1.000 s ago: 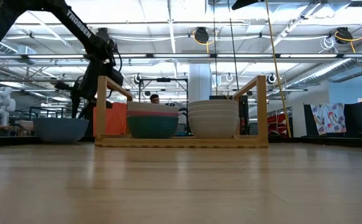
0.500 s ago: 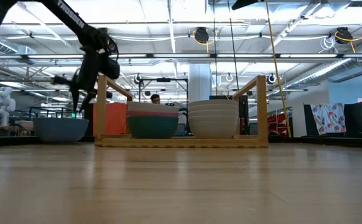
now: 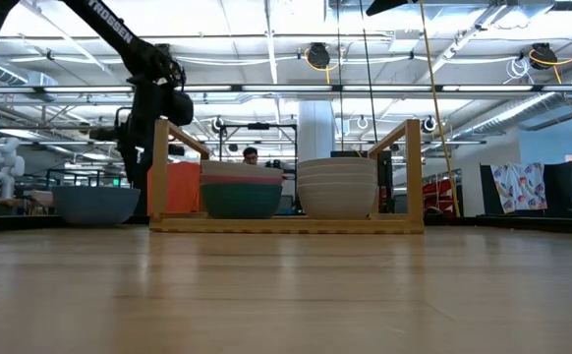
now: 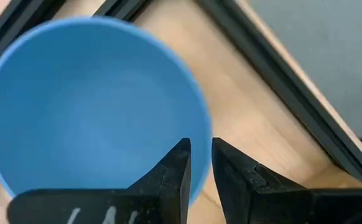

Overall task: Place and stack bowls onto a shelf
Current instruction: Stack the blue bowl on top of the left white bowl on the shelf

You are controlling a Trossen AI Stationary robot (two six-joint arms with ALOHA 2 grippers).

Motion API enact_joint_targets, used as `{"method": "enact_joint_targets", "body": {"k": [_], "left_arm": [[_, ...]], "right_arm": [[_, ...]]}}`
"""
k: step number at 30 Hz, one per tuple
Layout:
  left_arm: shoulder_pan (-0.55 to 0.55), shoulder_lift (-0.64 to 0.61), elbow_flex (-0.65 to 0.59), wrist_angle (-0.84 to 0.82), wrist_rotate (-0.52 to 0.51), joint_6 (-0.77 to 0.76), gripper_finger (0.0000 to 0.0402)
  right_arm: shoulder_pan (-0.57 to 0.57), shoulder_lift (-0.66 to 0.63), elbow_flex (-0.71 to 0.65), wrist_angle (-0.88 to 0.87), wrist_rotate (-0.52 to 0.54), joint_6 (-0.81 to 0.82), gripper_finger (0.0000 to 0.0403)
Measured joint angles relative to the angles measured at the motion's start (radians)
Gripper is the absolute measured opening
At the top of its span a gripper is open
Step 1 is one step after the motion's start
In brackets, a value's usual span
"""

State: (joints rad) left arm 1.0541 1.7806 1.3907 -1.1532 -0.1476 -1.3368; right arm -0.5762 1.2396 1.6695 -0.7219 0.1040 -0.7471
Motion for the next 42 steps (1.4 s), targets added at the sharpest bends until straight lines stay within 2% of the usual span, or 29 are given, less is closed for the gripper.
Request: {"method": "enact_joint_targets", "body": {"k": [3, 13, 24, 42], "left_arm": [[-0.009, 0.0, -0.026, 0.002, -0.009, -0.035, 0.0072], [-0.009, 0.0, -0.106, 0.041, 0.025, -0.005, 0.0072], [-0.004, 0.0, -0.051, 0.065, 0.015, 0.154, 0.0072], [-0.009, 0.0, -0.051, 0.131, 0.043, 0.225, 0.0072]], "right_arm": [[0.0, 0.0, 0.0, 0.0, 0.0, -0.001, 0.0], [0.0, 0.0, 0.0, 0.016, 0.0, -0.016, 0.0], [0.0, 0.0, 0.0, 0.056, -0.001, -0.026, 0.0], [0.0, 0.0, 0.0, 0.056, -0.002, -0.024, 0.0]]}}
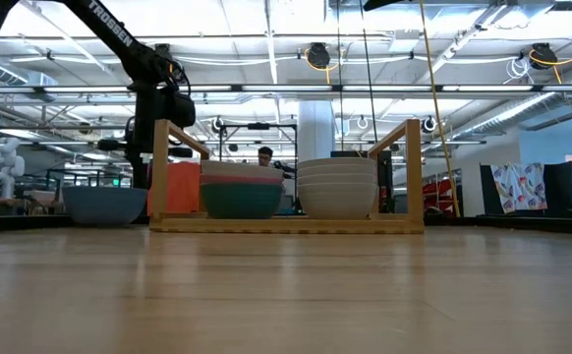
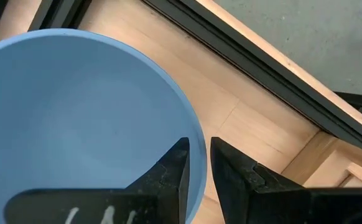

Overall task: Place and stack bowls onto a shelf
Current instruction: Stack the blue bowl on top of the left white bowl on the shelf

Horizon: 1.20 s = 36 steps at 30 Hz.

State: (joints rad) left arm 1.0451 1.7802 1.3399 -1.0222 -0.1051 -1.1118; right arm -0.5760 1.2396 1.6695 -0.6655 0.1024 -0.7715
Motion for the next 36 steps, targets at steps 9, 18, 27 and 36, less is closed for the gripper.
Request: {"method": "enact_joint_targets", "body": {"k": [9, 18, 27, 36], "left_arm": [[-0.013, 0.0, -0.031, 0.031, 0.006, -0.033, 0.0072], [-0.013, 0.0, -0.034, 0.026, 0.007, -0.015, 0.0072], [-0.013, 0.0, -0.034, 0.027, 0.006, -0.015, 0.0072], [-0.013, -0.001, -0.124, 0.029, 0.036, -0.041, 0.0072]], "right_arm": [[0.0, 0.0, 0.0, 0.0, 0.0, 0.0, 0.0], [0.0, 0.0, 0.0, 0.003, 0.0, 0.0, 0.0], [0.0, 0.0, 0.0, 0.003, 0.0, 0.0, 0.0], [0.0, 0.0, 0.0, 0.0, 0.0, 0.0, 0.0]]}}
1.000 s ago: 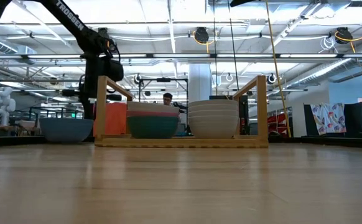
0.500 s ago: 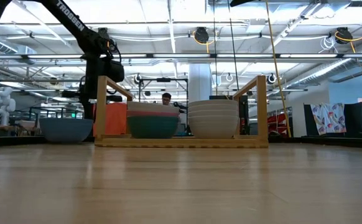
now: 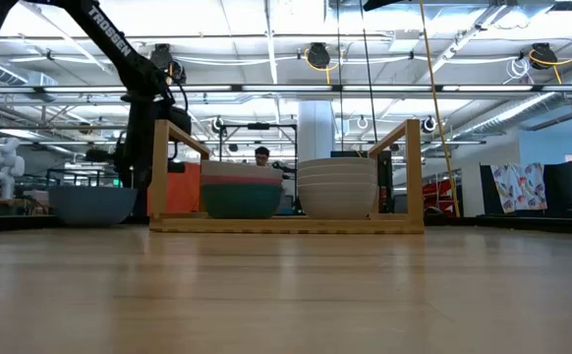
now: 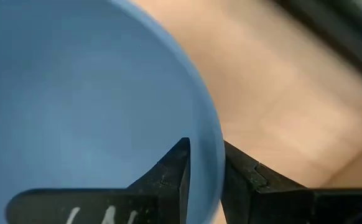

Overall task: Place and stack bowls onto a shelf
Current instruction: Stack the blue bowl on top of the left white bowl on the shelf

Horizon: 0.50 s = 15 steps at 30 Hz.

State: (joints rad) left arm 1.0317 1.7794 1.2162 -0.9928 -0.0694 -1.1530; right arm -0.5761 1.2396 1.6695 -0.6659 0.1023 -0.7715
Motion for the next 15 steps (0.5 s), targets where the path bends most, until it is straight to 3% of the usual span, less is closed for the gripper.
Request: {"method": "enact_joint_targets", "body": {"k": [4, 8, 15], "left_arm": [[0.0, 0.0, -0.027, 0.001, 0.019, 0.038, 0.006], [0.0, -0.001, -0.028, 0.001, 0.043, 0.093, 0.0013], [0.011, -0.002, -0.02, -0.017, 0.09, 0.226, 0.0006]], "right_arm": [[0.0, 0.0, 0.0, 0.001, -0.002, -0.001, 0.0], [0.0, 0.0, 0.0, 0.002, -0.002, 0.0, 0.0], [0.0, 0.0, 0.0, 0.003, -0.003, -0.002, 0.0]]}}
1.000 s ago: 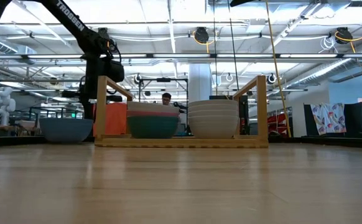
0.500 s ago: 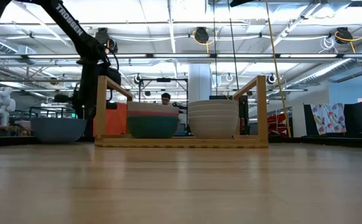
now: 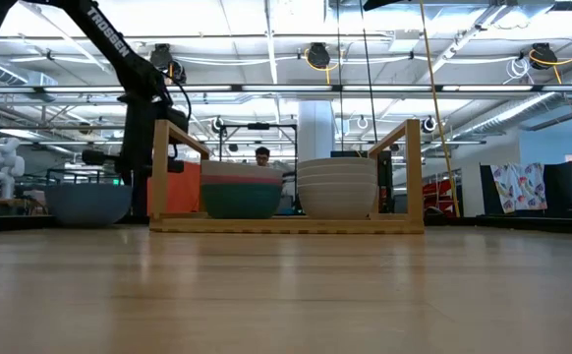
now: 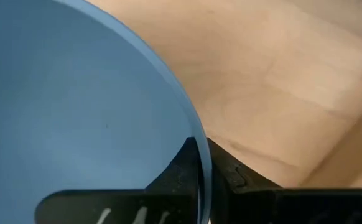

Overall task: Place and stack bowls onto a shelf
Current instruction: Stack the blue bowl on top of the left white bowl on the shelf

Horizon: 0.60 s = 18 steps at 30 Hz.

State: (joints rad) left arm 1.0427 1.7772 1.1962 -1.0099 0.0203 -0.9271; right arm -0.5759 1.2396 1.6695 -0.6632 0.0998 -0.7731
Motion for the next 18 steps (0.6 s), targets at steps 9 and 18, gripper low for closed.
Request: {"method": "enact_joint_targets", "body": {"k": [9, 18], "left_arm": [[0.013, -0.151, 0.1, -0.104, -0.083, 0.156, 0.0005], [-0.042, -0.323, 0.338, -0.248, -0.155, 0.299, 0.0005]], "right_arm": [[0.0, 0.0, 0.0, -0.006, 0.0, 0.001, 0.0], [0.0, 0.0, 0.0, -0.006, 0.0, 0.002, 0.0]]}}
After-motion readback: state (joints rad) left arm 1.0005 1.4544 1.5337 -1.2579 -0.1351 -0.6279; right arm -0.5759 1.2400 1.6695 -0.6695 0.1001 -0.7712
